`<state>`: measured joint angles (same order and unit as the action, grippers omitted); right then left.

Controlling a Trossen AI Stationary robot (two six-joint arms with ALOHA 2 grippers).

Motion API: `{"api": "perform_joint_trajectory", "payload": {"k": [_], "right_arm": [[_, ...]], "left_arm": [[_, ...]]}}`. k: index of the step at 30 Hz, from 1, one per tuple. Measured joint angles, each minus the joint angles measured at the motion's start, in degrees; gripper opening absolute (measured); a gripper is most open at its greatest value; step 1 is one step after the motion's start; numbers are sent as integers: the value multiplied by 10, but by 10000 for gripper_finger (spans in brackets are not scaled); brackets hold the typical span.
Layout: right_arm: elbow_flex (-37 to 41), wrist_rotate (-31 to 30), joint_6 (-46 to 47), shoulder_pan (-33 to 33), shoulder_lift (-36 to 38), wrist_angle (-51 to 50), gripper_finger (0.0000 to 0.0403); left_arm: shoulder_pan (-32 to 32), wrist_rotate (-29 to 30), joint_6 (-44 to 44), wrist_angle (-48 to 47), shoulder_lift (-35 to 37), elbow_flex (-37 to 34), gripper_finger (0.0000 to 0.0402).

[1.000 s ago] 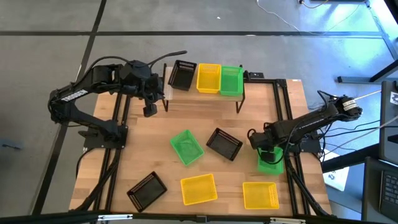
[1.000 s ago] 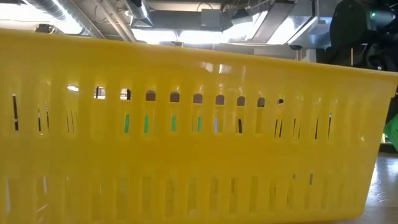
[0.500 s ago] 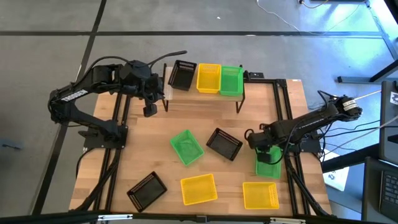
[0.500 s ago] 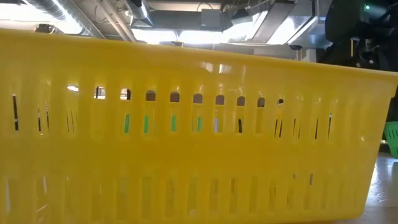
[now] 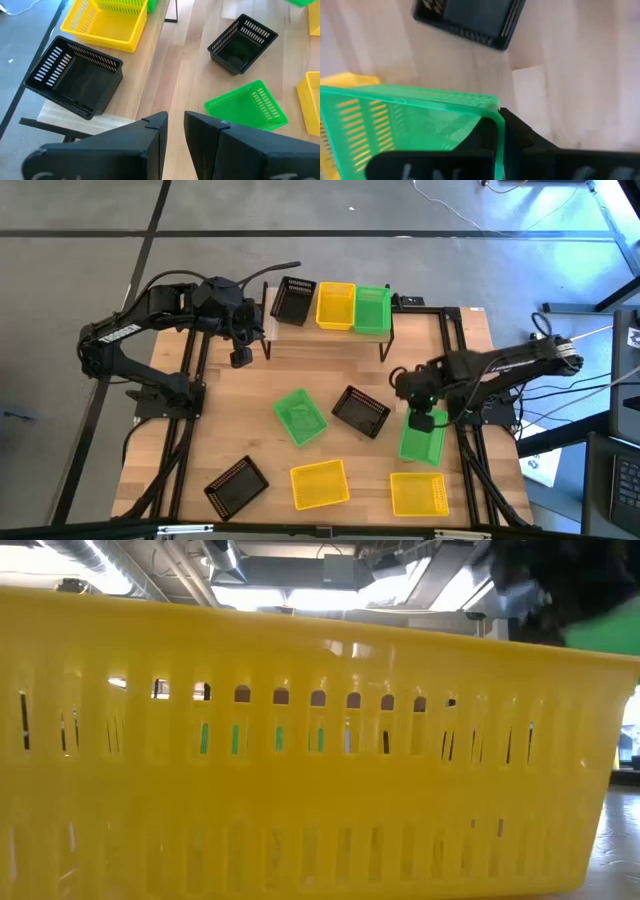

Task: Stack baskets on shelf by color
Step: Stack the right green bin on top of the other green bin on the shelf

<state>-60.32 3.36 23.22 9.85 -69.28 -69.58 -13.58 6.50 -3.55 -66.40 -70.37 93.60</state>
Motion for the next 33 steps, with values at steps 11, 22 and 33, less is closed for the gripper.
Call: {"api": "perform_joint_trajectory", "payload": {"k": [11,22,33], "right_arm": [[-254,-190,-134,-94,0,-101,1],[-472,-274,-392,-268,-94,-21,0],[-665,-78,-602,-422,-254,-32,0]], "left_arm": [[0,0,-15,1,0,0,56],[0,0,-15,32,0,0,56],[0,0,-10,31,0,0,56]]}}
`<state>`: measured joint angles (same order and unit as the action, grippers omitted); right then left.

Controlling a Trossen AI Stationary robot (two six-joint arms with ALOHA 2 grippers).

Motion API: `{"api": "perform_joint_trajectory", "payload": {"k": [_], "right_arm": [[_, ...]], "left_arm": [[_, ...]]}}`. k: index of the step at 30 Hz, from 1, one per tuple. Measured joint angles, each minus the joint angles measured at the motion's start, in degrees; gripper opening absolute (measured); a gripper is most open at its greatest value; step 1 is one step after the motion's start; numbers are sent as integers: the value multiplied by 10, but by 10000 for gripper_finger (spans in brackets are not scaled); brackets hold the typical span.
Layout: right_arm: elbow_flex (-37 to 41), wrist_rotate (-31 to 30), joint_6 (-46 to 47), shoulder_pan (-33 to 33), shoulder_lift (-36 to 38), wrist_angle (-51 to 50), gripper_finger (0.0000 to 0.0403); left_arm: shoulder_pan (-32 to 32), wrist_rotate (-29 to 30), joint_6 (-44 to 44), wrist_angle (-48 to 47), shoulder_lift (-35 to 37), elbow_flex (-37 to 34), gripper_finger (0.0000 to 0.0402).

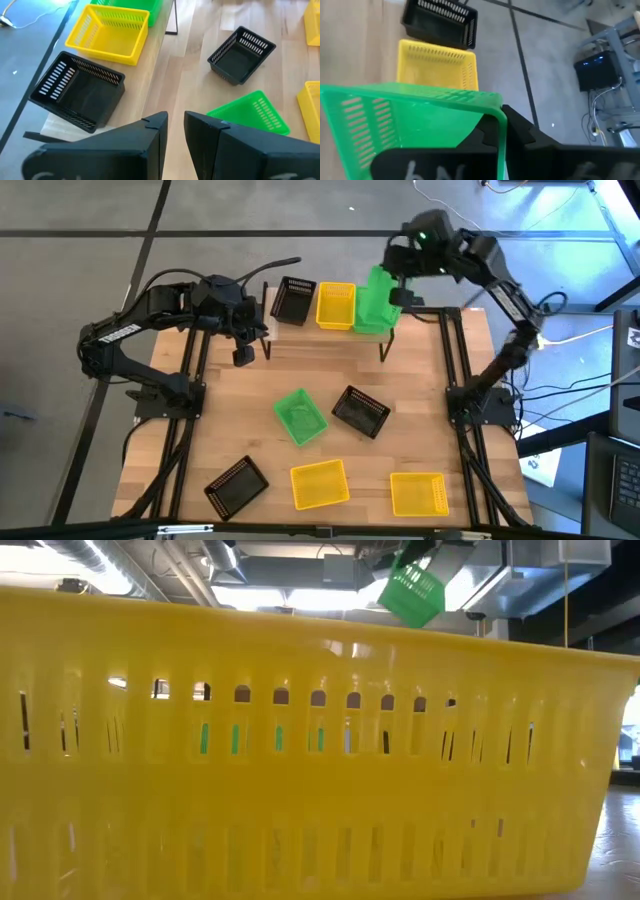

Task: Stack baskets on shelf by color
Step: Stack the right green bin on top of the other green bin on the shelf

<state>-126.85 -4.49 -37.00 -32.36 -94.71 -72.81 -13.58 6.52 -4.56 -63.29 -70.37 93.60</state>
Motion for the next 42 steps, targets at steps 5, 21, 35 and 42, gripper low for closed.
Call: {"api": "perform_joint_trajectory", "payload": {"k": [5,21,35,42], "right_arm": [[-45,25,-26,-47,-66,-22,0],[-53,92,-52,-85,-133,-63,0],[-49,87,-55,-85,-145,-63,34],[-49,87,-55,-85,-145,-63,65]], "left_arm": [[0,0,11,-1,0,0,56],[0,17,16,-1,0,0,56],[0,18,15,-1,0,0,56],[0,18,15,-1,0,0,56]]}}
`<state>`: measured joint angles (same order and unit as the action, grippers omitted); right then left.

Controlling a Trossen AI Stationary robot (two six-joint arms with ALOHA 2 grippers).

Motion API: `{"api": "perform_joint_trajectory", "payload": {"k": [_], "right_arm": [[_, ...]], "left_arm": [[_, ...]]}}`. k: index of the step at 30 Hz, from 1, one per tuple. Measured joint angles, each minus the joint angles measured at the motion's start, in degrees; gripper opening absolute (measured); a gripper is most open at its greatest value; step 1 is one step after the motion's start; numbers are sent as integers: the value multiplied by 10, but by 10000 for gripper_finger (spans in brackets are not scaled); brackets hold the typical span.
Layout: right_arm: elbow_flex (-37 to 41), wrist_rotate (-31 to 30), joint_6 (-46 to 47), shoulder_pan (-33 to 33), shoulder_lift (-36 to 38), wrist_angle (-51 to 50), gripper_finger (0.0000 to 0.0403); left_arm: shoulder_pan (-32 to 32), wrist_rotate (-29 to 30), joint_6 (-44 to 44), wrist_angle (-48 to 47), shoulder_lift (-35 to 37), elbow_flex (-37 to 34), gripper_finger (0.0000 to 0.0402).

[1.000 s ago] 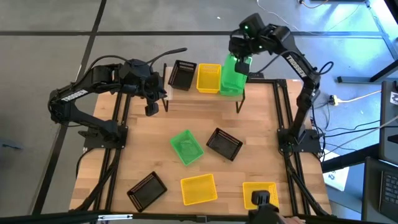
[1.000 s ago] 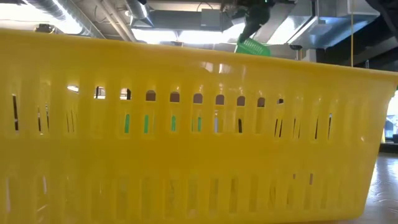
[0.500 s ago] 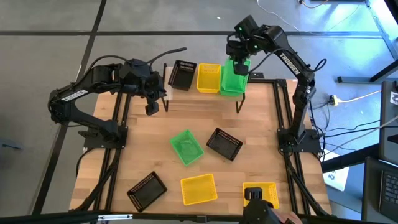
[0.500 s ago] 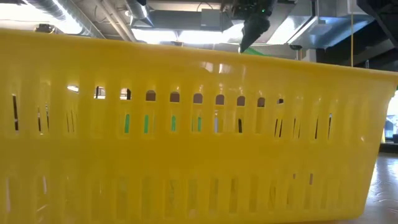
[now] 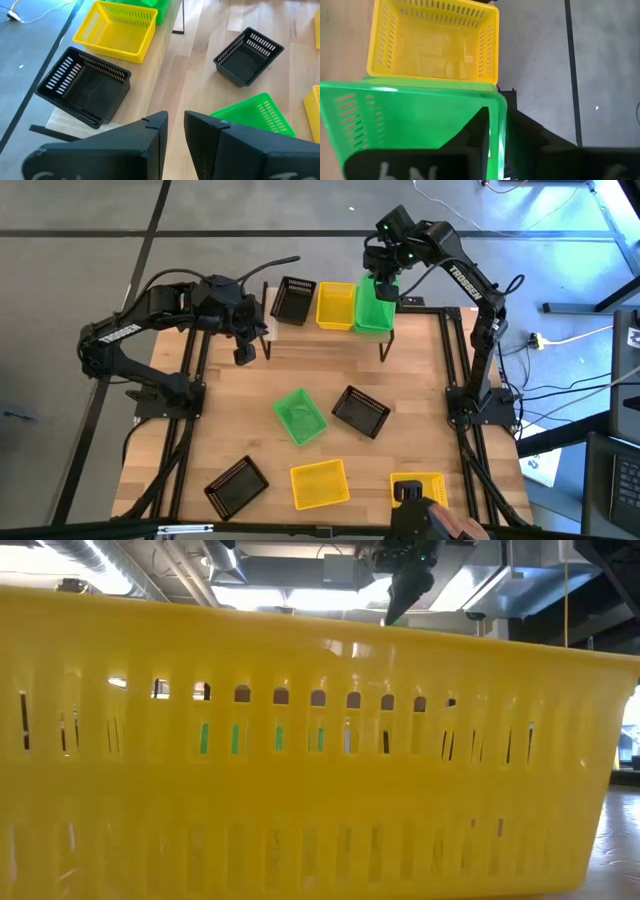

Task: Stack baskets on shelf by color
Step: Stack the right green bin on top of the other green bin on the shelf

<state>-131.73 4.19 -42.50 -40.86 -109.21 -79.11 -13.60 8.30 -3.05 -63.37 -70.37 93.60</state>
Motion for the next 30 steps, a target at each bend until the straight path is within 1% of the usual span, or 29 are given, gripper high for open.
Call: {"api": "perform_joint_trajectory", "payload": {"k": [6,10,11,12,13,17,20,22,26,30], "right_arm": [[0,-2,0,0,0,1,102],[0,-48,0,0,0,8,115],[0,-54,0,0,1,11,116],[0,-47,0,0,1,14,116],[0,-25,1,0,1,14,117],[0,115,2,3,2,5,116],[0,180,3,8,2,-4,112],[0,197,3,15,2,-7,107],[2,201,4,26,0,-6,103],[38,211,4,30,-4,3,102]], "left_arm": [[0,0,0,0,0,0,56],[0,0,0,0,0,0,56],[0,0,0,0,0,0,56],[0,0,0,0,0,0,56],[0,0,0,0,0,0,56],[0,0,0,0,0,0,56],[0,0,0,0,0,0,56],[0,0,0,0,0,0,56],[0,0,0,0,0,0,56],[0,0,1,0,0,0,56]]}}
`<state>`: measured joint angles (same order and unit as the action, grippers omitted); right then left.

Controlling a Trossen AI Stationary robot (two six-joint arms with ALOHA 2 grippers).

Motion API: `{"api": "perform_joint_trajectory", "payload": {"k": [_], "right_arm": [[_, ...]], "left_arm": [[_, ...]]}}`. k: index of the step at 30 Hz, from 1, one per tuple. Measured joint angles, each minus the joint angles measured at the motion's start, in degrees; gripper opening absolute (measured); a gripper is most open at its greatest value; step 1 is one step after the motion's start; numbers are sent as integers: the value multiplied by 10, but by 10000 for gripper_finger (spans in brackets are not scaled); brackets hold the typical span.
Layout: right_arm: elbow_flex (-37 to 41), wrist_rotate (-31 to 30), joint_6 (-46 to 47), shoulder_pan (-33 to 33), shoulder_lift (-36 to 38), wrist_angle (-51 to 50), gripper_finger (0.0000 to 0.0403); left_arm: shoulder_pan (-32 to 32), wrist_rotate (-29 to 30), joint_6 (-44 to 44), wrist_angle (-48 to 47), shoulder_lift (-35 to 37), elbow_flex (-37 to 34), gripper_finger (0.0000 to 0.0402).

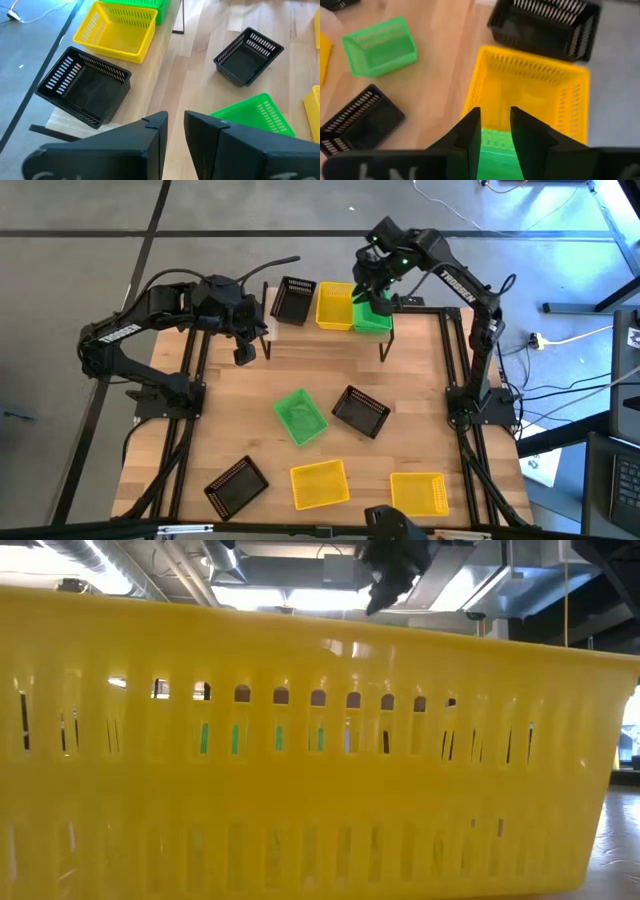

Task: Stack baskets on shelf by color
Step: Stack the right green bin on top of the other green bin on the shelf

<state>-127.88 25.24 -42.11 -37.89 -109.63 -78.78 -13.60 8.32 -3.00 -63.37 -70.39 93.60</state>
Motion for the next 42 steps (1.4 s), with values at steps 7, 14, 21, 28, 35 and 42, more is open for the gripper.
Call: {"api": "perform_joint_trajectory", "payload": {"k": [7,14,21,28,35,42], "right_arm": [[52,-30,-1,0,-1,11,102],[53,-104,18,-1,0,9,102],[42,-106,25,1,-1,10,102],[-3,-108,28,2,0,11,102],[-1,-108,28,0,0,-3,102],[0,-166,29,-4,0,-12,102]], "left_arm": [[0,0,0,0,0,0,56],[0,0,0,0,0,0,56],[0,0,0,0,0,0,56],[0,0,0,0,0,0,56],[0,0,0,0,0,0,56],[0,0,0,0,0,0,56]]}}
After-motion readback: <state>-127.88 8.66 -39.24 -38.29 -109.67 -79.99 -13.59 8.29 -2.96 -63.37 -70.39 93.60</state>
